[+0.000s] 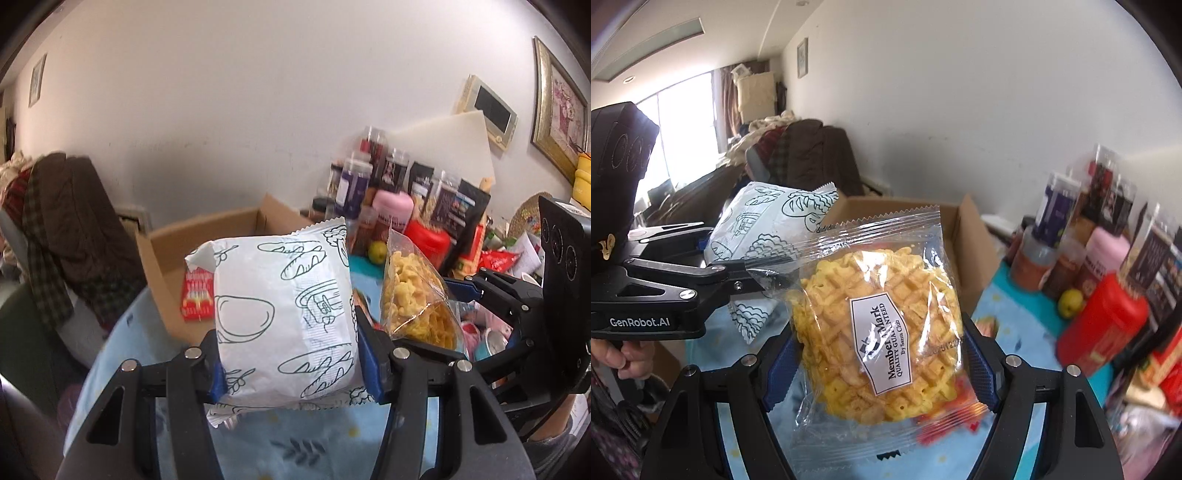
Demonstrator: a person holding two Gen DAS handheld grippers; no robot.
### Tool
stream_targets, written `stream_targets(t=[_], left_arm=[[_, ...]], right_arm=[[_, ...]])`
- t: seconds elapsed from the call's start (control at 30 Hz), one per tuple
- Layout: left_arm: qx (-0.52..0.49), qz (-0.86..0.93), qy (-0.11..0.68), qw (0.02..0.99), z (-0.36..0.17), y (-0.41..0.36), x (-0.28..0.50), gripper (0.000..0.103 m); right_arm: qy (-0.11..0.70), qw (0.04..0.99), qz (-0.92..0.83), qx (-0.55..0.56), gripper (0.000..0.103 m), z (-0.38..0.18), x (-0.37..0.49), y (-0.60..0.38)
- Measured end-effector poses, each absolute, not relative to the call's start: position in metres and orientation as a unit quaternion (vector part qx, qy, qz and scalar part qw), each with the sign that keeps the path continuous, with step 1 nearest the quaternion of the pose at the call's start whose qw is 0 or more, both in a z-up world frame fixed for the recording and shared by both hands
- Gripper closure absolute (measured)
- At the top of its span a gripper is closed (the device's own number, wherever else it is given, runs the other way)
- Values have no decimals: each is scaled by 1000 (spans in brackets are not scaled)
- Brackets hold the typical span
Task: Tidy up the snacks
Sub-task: 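Carry the bread bag with the left gripper while the right gripper carries the waffle pack to the box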
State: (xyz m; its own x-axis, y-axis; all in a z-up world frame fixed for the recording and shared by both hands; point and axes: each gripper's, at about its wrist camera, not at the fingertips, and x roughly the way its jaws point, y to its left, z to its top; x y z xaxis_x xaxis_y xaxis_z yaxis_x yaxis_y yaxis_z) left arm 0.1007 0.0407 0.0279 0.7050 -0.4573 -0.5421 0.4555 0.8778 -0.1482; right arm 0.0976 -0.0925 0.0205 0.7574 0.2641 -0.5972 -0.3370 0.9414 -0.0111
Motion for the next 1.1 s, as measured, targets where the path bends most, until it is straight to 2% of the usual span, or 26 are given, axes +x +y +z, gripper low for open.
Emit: stream_targets(t=[0.5,1.1], left_arm=[[9,-235,256,937,57,43,210,48],[32,-176,346,921,-4,48,343,48]], right_arm=[[276,944,161,-76,25,50,208,-94],[345,914,196,-87,25,-9,343,-72]])
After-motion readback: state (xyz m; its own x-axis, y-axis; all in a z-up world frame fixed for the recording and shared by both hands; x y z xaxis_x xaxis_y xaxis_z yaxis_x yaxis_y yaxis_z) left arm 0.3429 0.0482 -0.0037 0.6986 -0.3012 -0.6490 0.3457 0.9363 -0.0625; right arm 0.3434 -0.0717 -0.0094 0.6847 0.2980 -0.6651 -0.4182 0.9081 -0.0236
